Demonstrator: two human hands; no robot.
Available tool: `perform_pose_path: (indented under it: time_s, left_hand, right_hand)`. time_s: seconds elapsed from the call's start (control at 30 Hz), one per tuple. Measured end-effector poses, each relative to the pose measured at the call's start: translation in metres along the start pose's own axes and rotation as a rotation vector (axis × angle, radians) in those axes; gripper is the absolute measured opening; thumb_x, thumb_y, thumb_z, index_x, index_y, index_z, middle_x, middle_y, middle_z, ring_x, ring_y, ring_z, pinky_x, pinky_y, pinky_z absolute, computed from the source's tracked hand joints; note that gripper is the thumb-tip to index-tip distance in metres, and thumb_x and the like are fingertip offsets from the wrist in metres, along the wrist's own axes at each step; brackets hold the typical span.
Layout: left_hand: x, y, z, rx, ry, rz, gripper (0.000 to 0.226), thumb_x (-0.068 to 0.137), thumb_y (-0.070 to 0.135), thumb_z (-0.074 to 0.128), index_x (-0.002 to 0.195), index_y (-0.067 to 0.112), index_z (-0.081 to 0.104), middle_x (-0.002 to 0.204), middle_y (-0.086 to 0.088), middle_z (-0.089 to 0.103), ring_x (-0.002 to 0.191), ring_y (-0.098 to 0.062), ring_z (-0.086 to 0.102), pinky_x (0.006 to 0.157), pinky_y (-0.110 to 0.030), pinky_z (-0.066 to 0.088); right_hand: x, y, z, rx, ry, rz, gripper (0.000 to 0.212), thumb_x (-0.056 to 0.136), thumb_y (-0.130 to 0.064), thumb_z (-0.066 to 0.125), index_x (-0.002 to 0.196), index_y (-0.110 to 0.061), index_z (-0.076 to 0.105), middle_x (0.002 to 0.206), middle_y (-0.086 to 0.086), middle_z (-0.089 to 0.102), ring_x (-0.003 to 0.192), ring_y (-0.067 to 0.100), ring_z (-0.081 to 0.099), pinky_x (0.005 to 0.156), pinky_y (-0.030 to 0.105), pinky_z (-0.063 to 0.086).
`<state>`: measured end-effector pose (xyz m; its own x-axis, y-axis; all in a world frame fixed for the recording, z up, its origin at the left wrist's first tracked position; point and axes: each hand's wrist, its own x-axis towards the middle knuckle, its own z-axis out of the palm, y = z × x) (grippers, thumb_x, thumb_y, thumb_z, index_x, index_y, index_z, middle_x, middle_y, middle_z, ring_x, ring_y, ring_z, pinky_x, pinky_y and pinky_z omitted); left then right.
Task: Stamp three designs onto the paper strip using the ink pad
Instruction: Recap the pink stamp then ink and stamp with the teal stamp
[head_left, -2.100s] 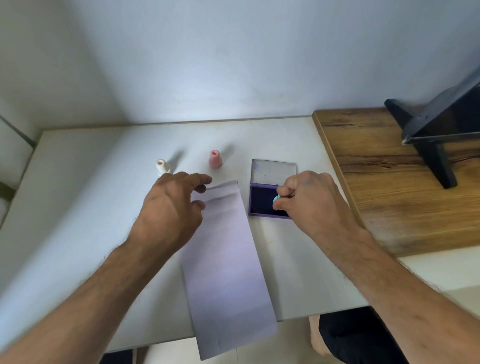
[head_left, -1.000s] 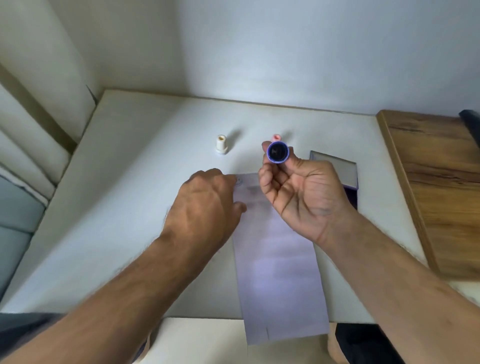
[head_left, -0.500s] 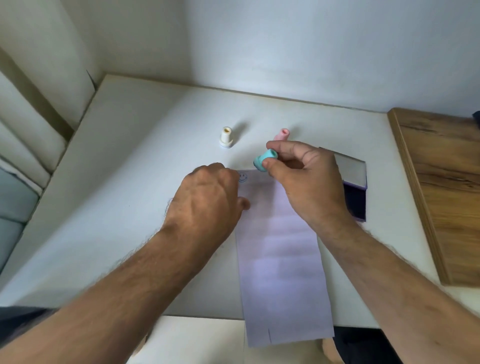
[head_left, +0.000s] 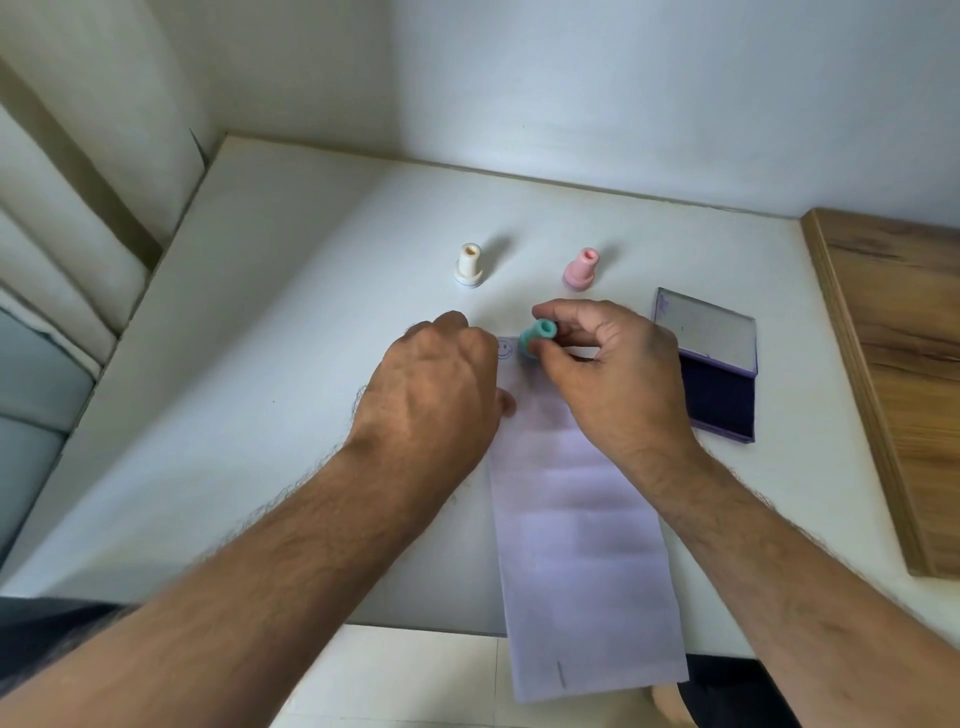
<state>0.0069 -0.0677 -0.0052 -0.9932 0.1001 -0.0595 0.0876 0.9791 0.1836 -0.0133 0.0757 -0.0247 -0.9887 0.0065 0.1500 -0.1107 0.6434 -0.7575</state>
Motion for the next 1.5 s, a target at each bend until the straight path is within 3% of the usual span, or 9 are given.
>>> perform_pose_path:
  time_s: [0.23, 0.4, 0.57, 0.63, 0.77, 0.9, 1.07, 1.27, 1.5]
  left_hand:
    - [0.001, 0.000, -0.001, 0.004, -0.022, -0.011, 0.039, 0.090, 0.049, 0.057, 0.115, 0.020, 0.061, 0.103, -0.001, 0.054, 0.082, -0.015, 0.041, 0.069, -0.025, 0.031]
    - [0.002, 0.000, -0.001, 0.001, -0.035, -0.012, 0.037, 0.090, 0.049, 0.057, 0.114, 0.020, 0.061, 0.100, 0.000, 0.051, 0.081, -0.014, 0.039, 0.068, -0.025, 0.032]
    - [0.002, 0.000, -0.002, -0.006, -0.051, -0.012, 0.036, 0.090, 0.048, 0.058, 0.112, 0.019, 0.061, 0.100, 0.000, 0.050, 0.082, -0.015, 0.040, 0.069, -0.025, 0.033]
    - [0.002, 0.000, -0.003, -0.014, -0.053, -0.015, 0.035, 0.090, 0.047, 0.058, 0.112, 0.019, 0.062, 0.097, 0.001, 0.046, 0.082, -0.015, 0.040, 0.069, -0.025, 0.033]
    - [0.003, 0.001, -0.002, -0.023, -0.051, -0.016, 0.035, 0.090, 0.046, 0.059, 0.111, 0.019, 0.062, 0.099, 0.001, 0.049, 0.082, -0.014, 0.041, 0.069, -0.025, 0.034]
    - [0.006, 0.001, -0.002, -0.011, -0.058, -0.017, 0.035, 0.090, 0.047, 0.060, 0.112, 0.020, 0.062, 0.097, 0.001, 0.049, 0.081, -0.015, 0.042, 0.068, -0.025, 0.033]
    - [0.008, 0.000, -0.003, -0.002, -0.068, -0.023, 0.034, 0.088, 0.047, 0.062, 0.108, 0.020, 0.062, 0.092, 0.002, 0.044, 0.079, -0.015, 0.042, 0.068, -0.025, 0.032]
    - [0.012, 0.004, -0.002, 0.036, -0.074, -0.018, 0.035, 0.086, 0.048, 0.064, 0.109, 0.021, 0.063, 0.091, 0.002, 0.046, 0.078, -0.015, 0.044, 0.067, -0.026, 0.031]
    - [0.014, 0.005, -0.004, 0.068, -0.088, -0.027, 0.037, 0.085, 0.048, 0.065, 0.109, 0.021, 0.063, 0.092, 0.001, 0.049, 0.079, -0.016, 0.045, 0.067, -0.026, 0.031]
  right_hand:
    - [0.001, -0.001, 0.001, -0.093, 0.021, -0.078, 0.024, 0.081, -0.017, 0.076, 0.106, -0.018, 0.075, 0.095, -0.002, 0.075, 0.080, 0.004, 0.070, 0.078, 0.010, 0.053]
    - [0.000, -0.001, 0.001, -0.132, -0.013, -0.092, 0.024, 0.082, -0.017, 0.075, 0.106, -0.016, 0.075, 0.096, -0.002, 0.075, 0.079, 0.004, 0.069, 0.077, 0.000, 0.046]
    - [0.000, -0.004, 0.000, -0.140, -0.024, -0.073, 0.026, 0.082, -0.014, 0.074, 0.107, -0.020, 0.073, 0.087, -0.004, 0.077, 0.076, 0.007, 0.070, 0.078, 0.013, 0.053]
    - [0.000, -0.003, -0.001, -0.144, -0.027, -0.067, 0.023, 0.081, -0.012, 0.075, 0.103, -0.020, 0.074, 0.083, -0.004, 0.076, 0.074, 0.007, 0.070, 0.075, 0.013, 0.053]
    - [0.002, -0.002, -0.004, -0.172, -0.063, -0.076, 0.024, 0.082, -0.022, 0.076, 0.105, -0.018, 0.076, 0.089, 0.001, 0.078, 0.078, 0.012, 0.072, 0.080, 0.023, 0.057]
    - [0.001, 0.001, -0.002, -0.154, -0.034, -0.110, 0.018, 0.085, -0.028, 0.074, 0.097, -0.016, 0.078, 0.084, 0.003, 0.078, 0.073, 0.018, 0.072, 0.073, 0.031, 0.058]
    - [0.004, 0.004, 0.000, -0.130, -0.018, -0.113, 0.011, 0.086, -0.020, 0.073, 0.095, -0.017, 0.078, 0.086, -0.003, 0.078, 0.075, 0.012, 0.072, 0.074, 0.024, 0.055]
    - [0.002, 0.011, -0.002, -0.053, -0.021, -0.092, 0.013, 0.083, -0.023, 0.076, 0.093, -0.015, 0.079, 0.087, -0.003, 0.078, 0.076, 0.008, 0.072, 0.074, 0.018, 0.054]
    - [0.003, 0.012, 0.001, -0.071, -0.029, -0.117, 0.012, 0.086, -0.020, 0.073, 0.097, -0.017, 0.078, 0.087, 0.001, 0.078, 0.078, 0.014, 0.072, 0.071, 0.030, 0.058]
